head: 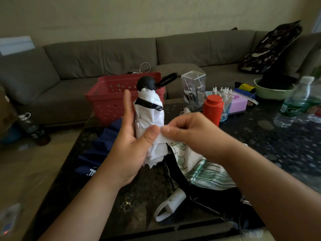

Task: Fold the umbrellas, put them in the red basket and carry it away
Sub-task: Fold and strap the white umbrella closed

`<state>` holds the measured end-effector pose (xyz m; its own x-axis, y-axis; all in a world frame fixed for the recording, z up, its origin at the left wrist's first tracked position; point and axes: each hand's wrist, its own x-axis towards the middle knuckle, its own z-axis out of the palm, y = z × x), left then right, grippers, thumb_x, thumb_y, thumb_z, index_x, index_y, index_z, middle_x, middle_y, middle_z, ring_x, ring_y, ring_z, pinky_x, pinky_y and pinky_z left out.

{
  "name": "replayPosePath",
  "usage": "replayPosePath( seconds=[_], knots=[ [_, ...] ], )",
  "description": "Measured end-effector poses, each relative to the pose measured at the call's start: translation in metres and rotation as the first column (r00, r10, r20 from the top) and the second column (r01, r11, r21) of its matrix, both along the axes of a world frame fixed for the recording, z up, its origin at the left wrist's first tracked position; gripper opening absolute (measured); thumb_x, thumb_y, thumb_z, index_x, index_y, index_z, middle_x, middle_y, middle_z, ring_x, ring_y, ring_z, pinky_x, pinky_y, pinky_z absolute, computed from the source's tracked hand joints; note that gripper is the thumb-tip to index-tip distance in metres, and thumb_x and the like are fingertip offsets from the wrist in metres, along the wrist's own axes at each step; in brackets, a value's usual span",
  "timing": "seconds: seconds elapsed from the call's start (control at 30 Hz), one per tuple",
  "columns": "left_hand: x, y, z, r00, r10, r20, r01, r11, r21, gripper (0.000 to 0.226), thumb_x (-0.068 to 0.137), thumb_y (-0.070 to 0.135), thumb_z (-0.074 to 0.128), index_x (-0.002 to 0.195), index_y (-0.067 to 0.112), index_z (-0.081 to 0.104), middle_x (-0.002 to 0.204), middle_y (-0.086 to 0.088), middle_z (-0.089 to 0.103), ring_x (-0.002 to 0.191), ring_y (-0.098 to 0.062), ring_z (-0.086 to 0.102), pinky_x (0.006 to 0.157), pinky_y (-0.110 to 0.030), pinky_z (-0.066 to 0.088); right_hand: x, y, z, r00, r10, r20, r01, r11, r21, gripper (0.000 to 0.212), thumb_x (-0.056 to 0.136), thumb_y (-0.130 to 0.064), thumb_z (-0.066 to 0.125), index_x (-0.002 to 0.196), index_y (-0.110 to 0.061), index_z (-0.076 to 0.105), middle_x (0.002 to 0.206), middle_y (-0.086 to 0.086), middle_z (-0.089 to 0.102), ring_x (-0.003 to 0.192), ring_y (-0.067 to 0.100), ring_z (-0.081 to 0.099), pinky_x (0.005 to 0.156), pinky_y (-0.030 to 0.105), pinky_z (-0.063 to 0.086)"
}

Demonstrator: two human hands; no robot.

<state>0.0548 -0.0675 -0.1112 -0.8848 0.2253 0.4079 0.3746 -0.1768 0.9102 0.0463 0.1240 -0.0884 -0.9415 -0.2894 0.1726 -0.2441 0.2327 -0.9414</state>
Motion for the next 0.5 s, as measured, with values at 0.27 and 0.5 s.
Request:
replayPosePath(
  seconds=[0.27,0.5],
  knots=[
    [0.003,0.005,-0.003,0.988,-0.063,0.142,0.054,0.997,0.062,0.100,0.087,0.025,0.064,0.158,0.060,0.003,0.154,0.014,0.056,0.132,-0.010,0.062,0.103,-0.032,0.056,-0.002,0.009,0.017,0.880,-0.110,-0.463,0.147,0.988,0.046,0.017,0.088,-0.019,0.083,0.099,-0.031,0.077,0.078,-0.017,0.061,0.069,0.005,0.060,0.069,0.022,0.051],
    [0.004,0.012,-0.010,0.980,-0.106,0.167,0.094,0.992,0.080,0.097,0.090,0.026,0.070,0.153,0.065,0.007,0.158,0.018,0.048,0.140,-0.007,0.055,0.104,-0.026,0.054,-0.003,0.007,0.015,0.875,-0.100,-0.473,0.170,0.979,0.109,0.021,0.085,-0.019,0.085,0.086,-0.035,0.071,0.094,-0.012,0.058,0.077,0.013,0.062,0.070,0.020,0.049]
  ],
)
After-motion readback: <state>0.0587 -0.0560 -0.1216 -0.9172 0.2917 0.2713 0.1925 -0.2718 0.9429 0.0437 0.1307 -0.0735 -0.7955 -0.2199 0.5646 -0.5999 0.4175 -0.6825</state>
